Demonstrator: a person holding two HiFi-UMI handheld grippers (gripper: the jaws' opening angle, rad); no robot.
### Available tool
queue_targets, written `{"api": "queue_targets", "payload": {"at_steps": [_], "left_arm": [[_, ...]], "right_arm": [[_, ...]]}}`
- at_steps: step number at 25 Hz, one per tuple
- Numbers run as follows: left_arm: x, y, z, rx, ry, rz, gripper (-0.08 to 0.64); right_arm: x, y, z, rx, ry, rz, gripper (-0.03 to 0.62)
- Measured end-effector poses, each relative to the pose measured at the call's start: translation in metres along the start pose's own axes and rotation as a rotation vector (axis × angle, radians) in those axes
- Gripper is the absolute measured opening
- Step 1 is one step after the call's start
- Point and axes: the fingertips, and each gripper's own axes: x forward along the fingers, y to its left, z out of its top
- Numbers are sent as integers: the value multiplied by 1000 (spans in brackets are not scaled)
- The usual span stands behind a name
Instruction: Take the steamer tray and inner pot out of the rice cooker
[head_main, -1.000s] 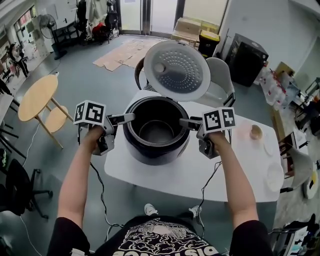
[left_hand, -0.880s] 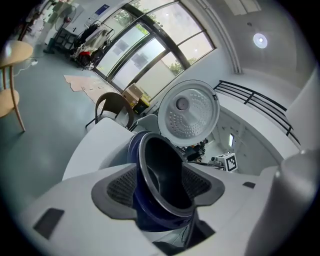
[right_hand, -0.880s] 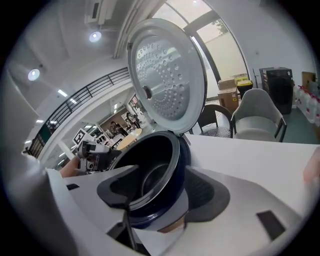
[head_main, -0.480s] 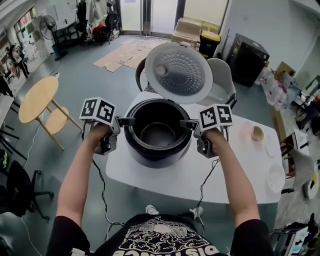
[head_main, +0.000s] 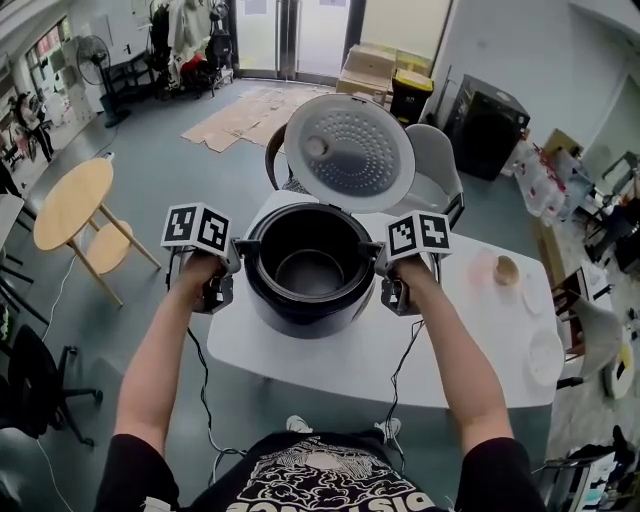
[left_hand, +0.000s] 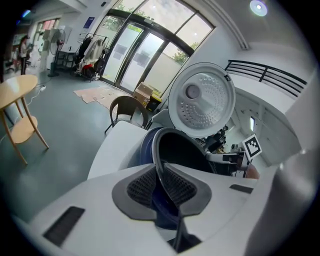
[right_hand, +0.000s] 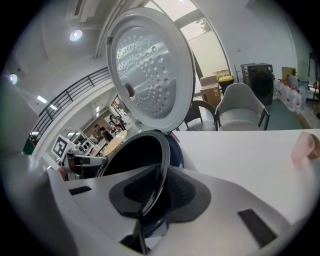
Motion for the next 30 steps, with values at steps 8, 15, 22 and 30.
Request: {"api": "queue_targets", "payload": {"at_steps": [8, 15, 22, 30], "left_arm": [[-36, -15, 8, -2, -122, -19, 46], [-69, -47, 16, 23, -264, -14, 41], [-109, -103, 12, 45, -390, 42, 41], [-134, -185, -14, 66, -502, 74, 41]], "right_arm": [[-26, 26, 14, 39, -70, 31, 61], [-61, 42, 23, 20, -144, 72, 58], [-115, 56, 28, -29, -198, 163, 58], [-196, 50, 16, -86, -250, 255, 57]]}}
